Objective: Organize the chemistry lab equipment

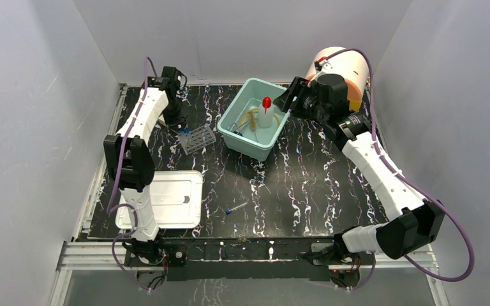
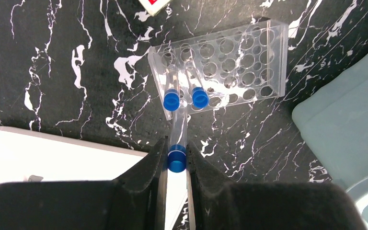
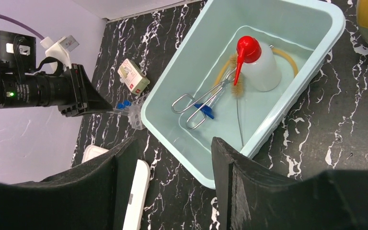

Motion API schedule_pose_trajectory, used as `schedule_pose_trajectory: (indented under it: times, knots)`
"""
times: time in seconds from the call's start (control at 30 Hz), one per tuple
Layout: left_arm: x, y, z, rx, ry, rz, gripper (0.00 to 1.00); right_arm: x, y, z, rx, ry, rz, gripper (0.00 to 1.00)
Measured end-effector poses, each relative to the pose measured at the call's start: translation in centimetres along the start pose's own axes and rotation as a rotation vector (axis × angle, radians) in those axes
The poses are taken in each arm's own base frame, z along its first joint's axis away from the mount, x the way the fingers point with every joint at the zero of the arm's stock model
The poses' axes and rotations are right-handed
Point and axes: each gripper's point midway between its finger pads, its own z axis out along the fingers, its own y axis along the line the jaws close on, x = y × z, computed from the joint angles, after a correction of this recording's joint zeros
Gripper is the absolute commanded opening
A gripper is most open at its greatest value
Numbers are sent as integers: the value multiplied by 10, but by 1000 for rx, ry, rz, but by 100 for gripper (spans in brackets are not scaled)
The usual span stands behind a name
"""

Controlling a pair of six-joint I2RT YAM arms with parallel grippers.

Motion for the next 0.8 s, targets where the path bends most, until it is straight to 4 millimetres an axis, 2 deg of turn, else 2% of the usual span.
schedule_pose_trajectory:
  times: [0.13,0.47,0.8]
  knots:
    - [6,0,-1,-17,17,15,6,0,-2,0,7,-3,-2,66]
    - [11,-8,-1,-16,18,36,6,4,-4,-1,13,3,-1,66]
    - [12,-8,3,-55,9,47,6,10,-8,-3,19,10,0,66]
